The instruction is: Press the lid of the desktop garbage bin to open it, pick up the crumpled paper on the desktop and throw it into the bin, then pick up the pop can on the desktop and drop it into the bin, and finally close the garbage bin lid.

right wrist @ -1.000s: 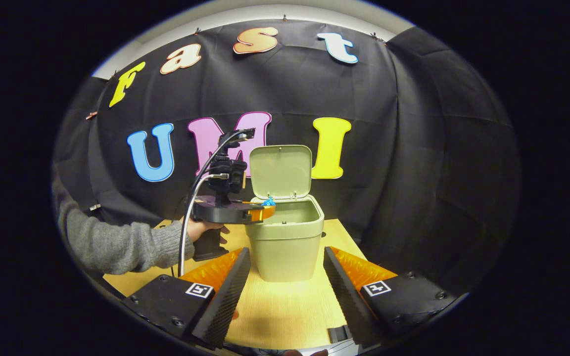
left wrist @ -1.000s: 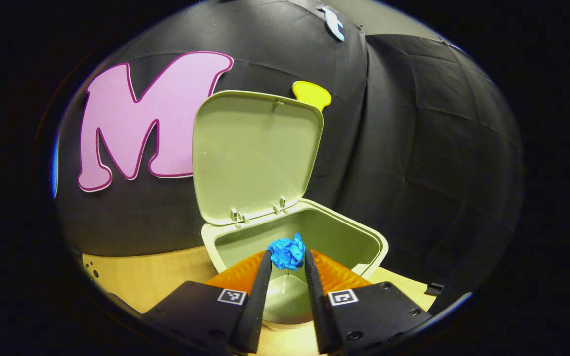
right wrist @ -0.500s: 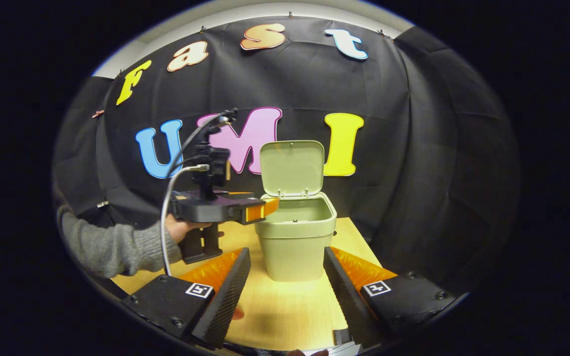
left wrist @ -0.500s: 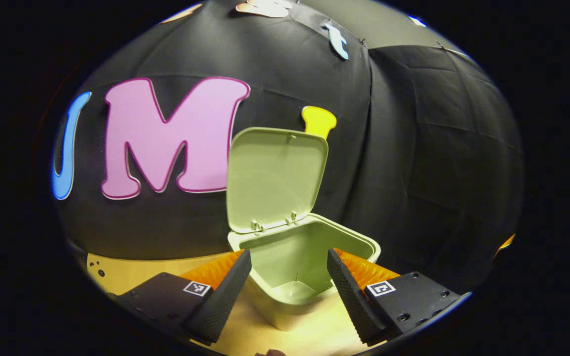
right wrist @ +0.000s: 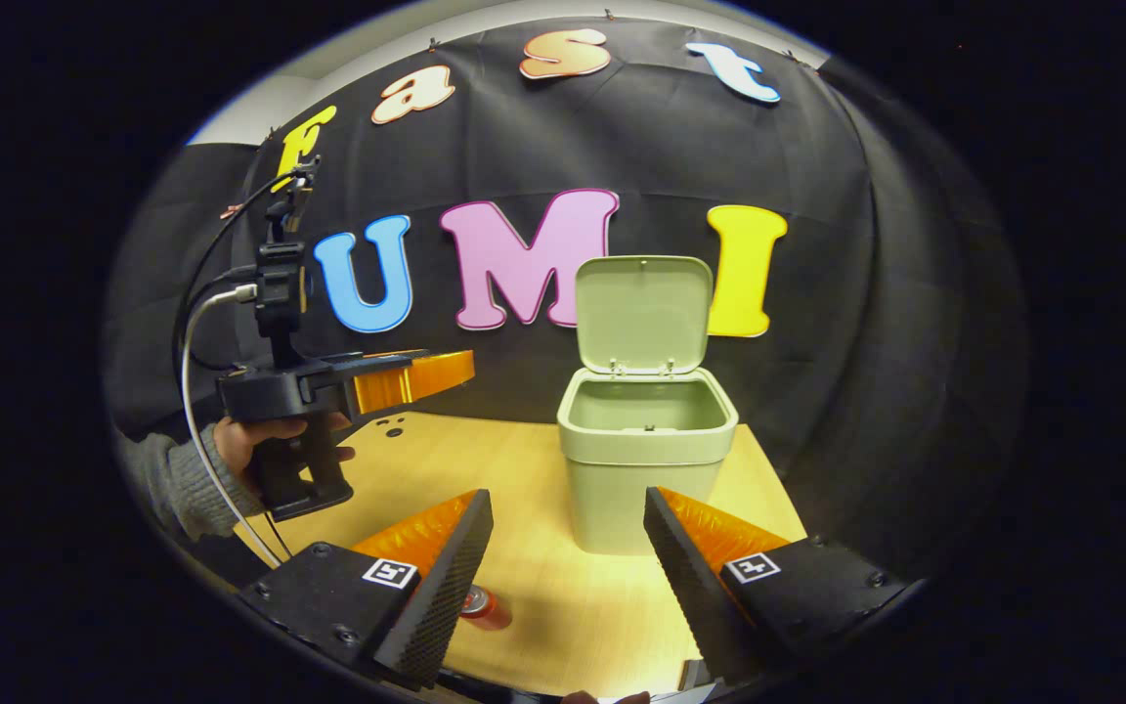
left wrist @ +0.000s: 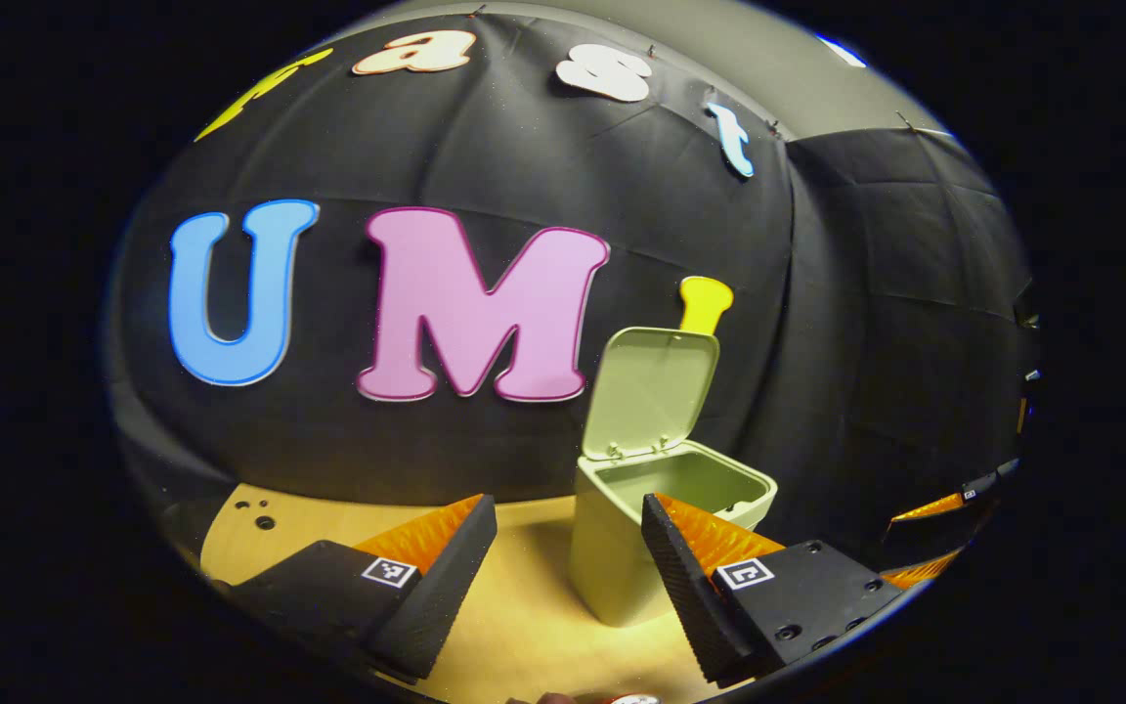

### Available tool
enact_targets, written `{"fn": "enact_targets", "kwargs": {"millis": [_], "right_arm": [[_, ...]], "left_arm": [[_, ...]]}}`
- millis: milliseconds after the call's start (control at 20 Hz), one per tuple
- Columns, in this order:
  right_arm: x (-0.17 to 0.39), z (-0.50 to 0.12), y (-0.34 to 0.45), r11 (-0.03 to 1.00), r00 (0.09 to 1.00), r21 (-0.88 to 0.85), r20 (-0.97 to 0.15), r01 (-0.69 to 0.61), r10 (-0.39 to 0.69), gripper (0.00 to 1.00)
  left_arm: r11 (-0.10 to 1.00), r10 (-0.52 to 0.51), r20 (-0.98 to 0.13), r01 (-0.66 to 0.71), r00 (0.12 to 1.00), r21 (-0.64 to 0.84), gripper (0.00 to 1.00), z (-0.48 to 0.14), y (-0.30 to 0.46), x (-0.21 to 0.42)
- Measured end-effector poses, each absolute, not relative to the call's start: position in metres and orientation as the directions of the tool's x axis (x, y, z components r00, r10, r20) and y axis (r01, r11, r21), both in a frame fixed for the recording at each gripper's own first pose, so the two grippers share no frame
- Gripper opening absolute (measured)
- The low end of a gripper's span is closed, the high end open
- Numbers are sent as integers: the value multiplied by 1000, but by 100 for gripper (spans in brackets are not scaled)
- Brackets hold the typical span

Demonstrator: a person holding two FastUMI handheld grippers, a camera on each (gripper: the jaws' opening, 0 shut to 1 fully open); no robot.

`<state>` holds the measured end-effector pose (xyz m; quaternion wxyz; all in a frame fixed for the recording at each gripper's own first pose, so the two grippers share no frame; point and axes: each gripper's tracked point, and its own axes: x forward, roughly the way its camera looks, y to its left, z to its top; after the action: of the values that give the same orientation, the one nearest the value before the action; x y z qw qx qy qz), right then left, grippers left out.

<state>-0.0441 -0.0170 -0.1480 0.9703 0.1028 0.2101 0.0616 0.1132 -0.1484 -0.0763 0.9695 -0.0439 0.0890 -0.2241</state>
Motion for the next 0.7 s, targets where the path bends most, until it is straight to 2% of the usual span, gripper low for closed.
{"fn": "enact_targets", "kwargs": {"millis": [350,700], "right_arm": [[-47,-189,41,931,814,268,-463,-249,351,98],[-61,-243,80,898,704,256,-557,-358,440,98]], "left_arm": [[948,-318,-251,307,914,-84,96,-116,-84,57],[971,-237,-339,215,910,-101,96,-146,-43,11]]}}
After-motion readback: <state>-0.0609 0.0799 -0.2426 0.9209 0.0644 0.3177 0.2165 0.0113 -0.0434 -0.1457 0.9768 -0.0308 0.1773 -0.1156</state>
